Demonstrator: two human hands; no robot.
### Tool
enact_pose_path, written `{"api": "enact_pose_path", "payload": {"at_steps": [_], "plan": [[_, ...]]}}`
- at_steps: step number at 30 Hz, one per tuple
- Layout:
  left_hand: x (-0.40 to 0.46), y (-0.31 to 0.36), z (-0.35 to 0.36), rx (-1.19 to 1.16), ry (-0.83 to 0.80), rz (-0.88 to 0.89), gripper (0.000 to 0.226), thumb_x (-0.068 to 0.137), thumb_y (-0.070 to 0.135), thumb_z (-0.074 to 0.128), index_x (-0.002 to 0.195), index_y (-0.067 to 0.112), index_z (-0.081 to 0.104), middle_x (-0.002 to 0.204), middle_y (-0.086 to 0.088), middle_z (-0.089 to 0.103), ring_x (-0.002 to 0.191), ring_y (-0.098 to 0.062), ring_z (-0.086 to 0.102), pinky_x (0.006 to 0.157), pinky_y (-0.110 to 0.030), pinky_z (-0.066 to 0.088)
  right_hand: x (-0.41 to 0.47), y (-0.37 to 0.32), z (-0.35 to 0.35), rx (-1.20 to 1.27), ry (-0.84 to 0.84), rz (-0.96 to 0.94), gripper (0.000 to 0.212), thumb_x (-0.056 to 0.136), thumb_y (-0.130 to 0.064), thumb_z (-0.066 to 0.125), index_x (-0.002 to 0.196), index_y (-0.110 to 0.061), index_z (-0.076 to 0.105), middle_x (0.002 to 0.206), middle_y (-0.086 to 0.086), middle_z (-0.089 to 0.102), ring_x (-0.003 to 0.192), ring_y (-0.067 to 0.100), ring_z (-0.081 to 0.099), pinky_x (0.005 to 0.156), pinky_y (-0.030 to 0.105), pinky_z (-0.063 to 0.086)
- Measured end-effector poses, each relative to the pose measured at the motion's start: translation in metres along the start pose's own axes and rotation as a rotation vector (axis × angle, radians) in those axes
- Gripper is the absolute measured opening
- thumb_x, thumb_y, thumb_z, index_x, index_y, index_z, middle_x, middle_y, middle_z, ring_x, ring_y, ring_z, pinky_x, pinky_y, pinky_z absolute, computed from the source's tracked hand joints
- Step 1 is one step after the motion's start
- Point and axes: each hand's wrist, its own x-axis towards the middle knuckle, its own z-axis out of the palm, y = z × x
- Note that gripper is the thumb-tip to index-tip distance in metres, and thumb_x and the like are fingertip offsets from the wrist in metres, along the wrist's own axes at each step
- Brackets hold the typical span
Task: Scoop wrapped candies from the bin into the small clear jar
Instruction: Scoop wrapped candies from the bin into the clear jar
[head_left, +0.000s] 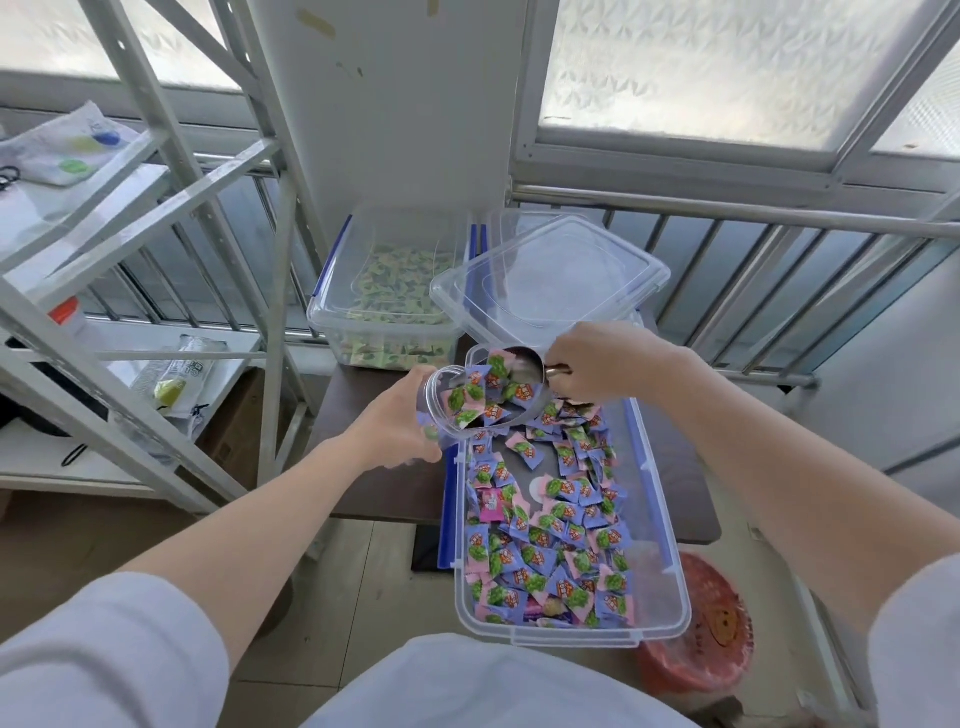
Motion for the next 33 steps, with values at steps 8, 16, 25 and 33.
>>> {"api": "enact_pose_path", "payload": {"at_steps": [8, 16, 25, 33], "plan": [[0.0, -0.011, 0.002, 0.009, 0.035, 0.021, 0.083, 0.058, 0.005, 0.081, 0.127, 0.027, 0.039, 0.092, 0.011, 0.061, 0.07, -0.005, 0.062, 0.058, -0.017, 0.048, 0.01, -0.006, -0.006, -0.034, -0.044, 0.023, 0.027, 0.081, -0.014, 0.046, 0.055, -0.018, 0.039, 0.062, 0.0, 0.046, 0.049, 0.017, 0.041, 0.047, 0.022, 0.034], [-0.003, -0.02, 0.008, -0.022, 0.077, 0.004, 0.088, 0.059, 0.006, 0.084, 0.131, 0.024, 0.038, 0.106, 0.011, 0.059, 0.094, -0.015, 0.06, 0.073, -0.012, 0.044, -0.005, 0.027, 0.002, 0.032, 0.0, 0.137, 0.019, 0.082, -0.022, 0.047, 0.071, -0.01, 0.056, 0.068, 0.006, 0.056, 0.058, 0.026, 0.052, 0.051, 0.026, 0.042], [0.0, -0.022, 0.012, -0.023, 0.1, -0.02, 0.093, 0.055, 0.017, 0.085, 0.133, 0.029, 0.035, 0.11, 0.006, 0.061, 0.091, -0.018, 0.064, 0.087, -0.037, 0.052, -0.037, 0.026, 0.067, 0.196, -0.277, 0.36, 0.012, 0.093, -0.018, 0.042, 0.088, -0.01, 0.049, 0.081, 0.008, 0.052, 0.074, 0.027, 0.052, 0.066, 0.031, 0.042], [0.001, -0.021, 0.012, -0.009, 0.113, -0.012, 0.089, 0.058, 0.012, 0.084, 0.132, 0.028, 0.036, 0.106, 0.016, 0.055, 0.082, -0.011, 0.058, 0.071, -0.019, 0.042, -0.045, 0.005, 0.111, 0.263, -0.433, 0.379, 0.014, 0.09, -0.017, 0.041, 0.079, -0.011, 0.044, 0.071, 0.0, 0.045, 0.061, 0.018, 0.047, 0.057, 0.028, 0.038]]}}
